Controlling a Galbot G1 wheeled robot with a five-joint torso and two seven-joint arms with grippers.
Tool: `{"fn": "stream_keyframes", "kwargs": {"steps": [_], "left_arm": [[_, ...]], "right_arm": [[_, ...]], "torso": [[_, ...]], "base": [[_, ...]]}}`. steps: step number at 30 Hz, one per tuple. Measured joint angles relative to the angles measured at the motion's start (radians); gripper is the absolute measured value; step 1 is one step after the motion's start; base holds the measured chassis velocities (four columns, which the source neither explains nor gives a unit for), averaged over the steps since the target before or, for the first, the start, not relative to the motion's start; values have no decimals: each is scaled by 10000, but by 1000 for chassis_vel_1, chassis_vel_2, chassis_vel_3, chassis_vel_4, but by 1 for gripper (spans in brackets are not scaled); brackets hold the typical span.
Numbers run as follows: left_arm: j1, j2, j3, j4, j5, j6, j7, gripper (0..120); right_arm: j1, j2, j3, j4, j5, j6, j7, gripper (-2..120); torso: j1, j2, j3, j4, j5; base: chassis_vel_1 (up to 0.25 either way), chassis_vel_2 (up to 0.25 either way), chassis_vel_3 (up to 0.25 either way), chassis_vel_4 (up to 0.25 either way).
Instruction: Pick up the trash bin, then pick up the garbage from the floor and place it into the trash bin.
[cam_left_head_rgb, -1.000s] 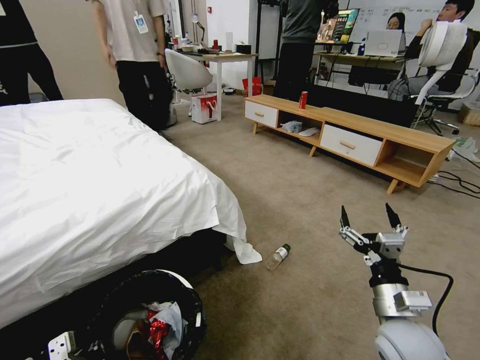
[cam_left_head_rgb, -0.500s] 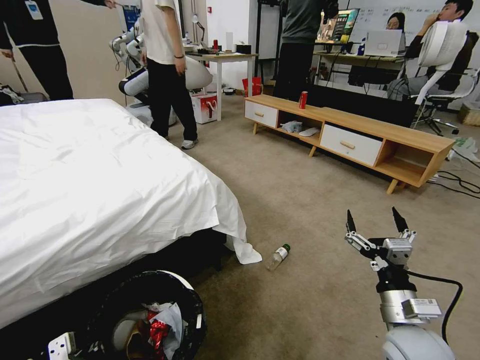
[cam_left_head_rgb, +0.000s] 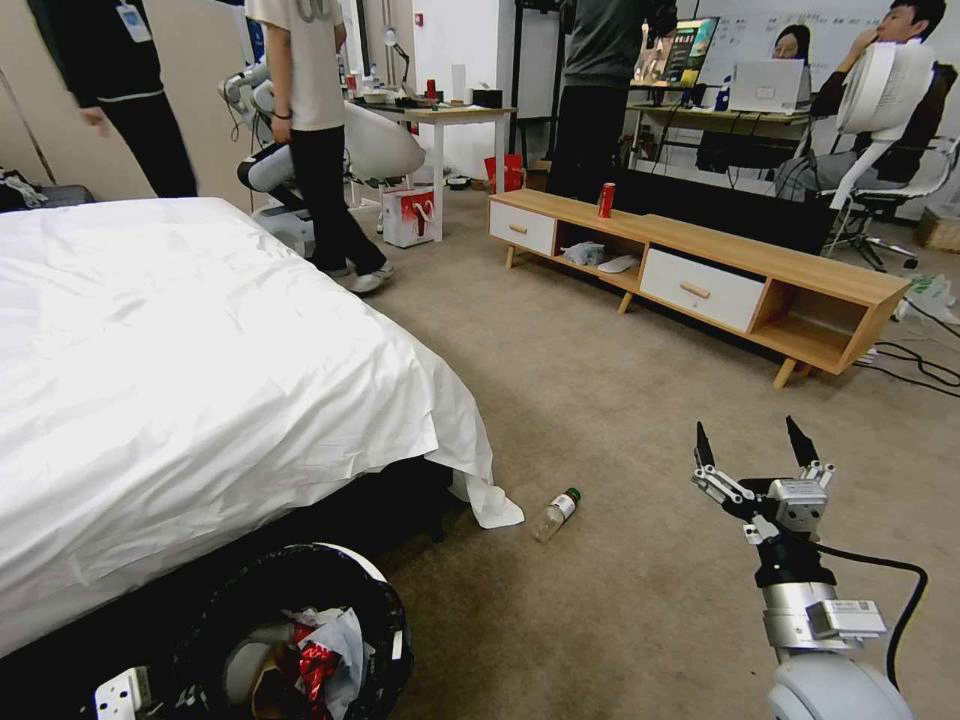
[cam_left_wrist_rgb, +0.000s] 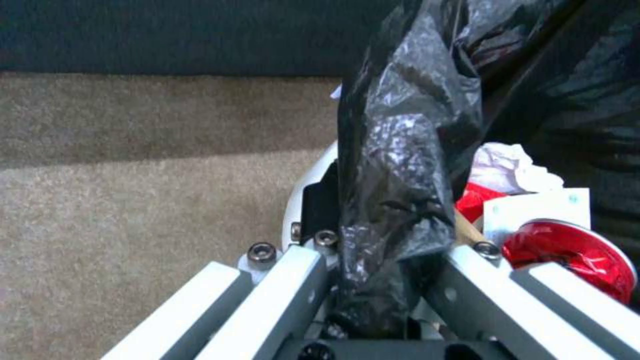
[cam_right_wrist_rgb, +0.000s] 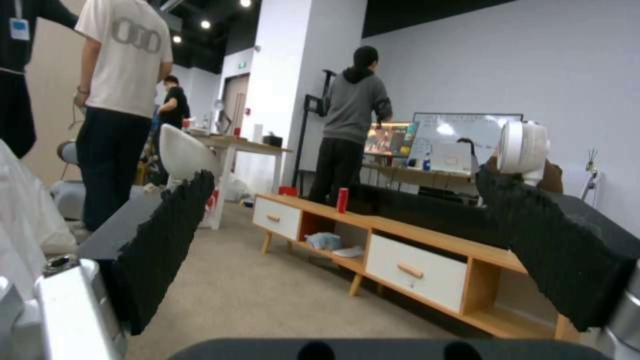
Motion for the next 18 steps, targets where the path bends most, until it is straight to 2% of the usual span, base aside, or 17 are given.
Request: {"fn": "stream_keyframes", "kwargs": {"steps": [18], "left_arm": [[-40,-31,-55,20,7,-15,18,0]], "right_arm": [[369,-207,-586,-243,178,86,-201,100]], "torso": [[0,0,0,0,0]], "base": [[0,0,0,0]]}}
